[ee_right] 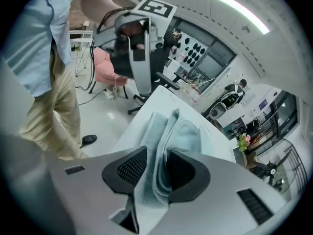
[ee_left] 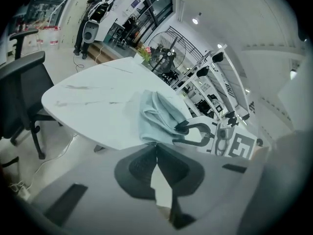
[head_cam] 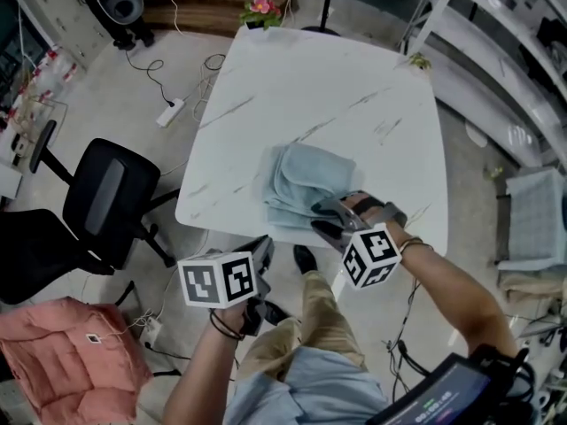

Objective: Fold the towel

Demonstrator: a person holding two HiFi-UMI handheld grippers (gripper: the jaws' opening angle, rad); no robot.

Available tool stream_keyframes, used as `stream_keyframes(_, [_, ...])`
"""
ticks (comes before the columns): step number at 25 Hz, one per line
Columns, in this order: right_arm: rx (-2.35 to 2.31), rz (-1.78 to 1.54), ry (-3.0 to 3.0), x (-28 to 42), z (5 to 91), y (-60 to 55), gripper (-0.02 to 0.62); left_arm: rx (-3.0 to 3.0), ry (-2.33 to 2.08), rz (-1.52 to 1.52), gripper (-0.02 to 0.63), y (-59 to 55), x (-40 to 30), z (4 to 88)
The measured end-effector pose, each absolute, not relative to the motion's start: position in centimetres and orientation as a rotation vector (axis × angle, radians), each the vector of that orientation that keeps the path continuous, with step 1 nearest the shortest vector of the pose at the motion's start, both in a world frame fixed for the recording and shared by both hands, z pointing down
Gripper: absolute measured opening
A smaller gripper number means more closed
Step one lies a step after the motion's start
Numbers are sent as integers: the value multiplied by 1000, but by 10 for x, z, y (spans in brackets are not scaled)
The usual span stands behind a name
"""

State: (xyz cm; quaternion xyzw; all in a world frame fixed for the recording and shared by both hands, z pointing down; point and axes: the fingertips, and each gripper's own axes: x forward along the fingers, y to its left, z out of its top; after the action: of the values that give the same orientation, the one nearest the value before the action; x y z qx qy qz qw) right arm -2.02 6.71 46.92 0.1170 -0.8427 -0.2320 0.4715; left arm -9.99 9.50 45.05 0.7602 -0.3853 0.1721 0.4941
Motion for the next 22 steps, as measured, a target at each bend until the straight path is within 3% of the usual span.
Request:
stream_keyframes(2, [248, -569, -2081, -24, 457, 74, 177, 1865, -930, 403, 9, 86, -97, 448])
stream_keyframes(4, [234, -581, -2104, -27, 440, 75, 184, 1881, -929, 394, 9, 76, -92, 445])
stream_keyframes(10, [353, -454, -2180, -48, 391, 49, 169, 1893, -928, 373, 9, 78, -97, 432])
stream_keyframes(16, [286, -345, -2080, -68, 431, 16, 146, 1844, -960, 361, 9, 85, -104, 437])
stream_keyframes(17, [285, -341, -2047, -66, 441, 12, 130, 1838, -965, 360, 9, 86, -106, 438])
stream_keyframes(19, [301, -349, -2013, -64, 451, 8, 31, 1826, -975, 358, 9, 88, -111, 440])
stream_keyframes(22, [335, -382, -2054, -71, 439, 8, 25, 1810, -991, 346, 9, 89, -122, 441])
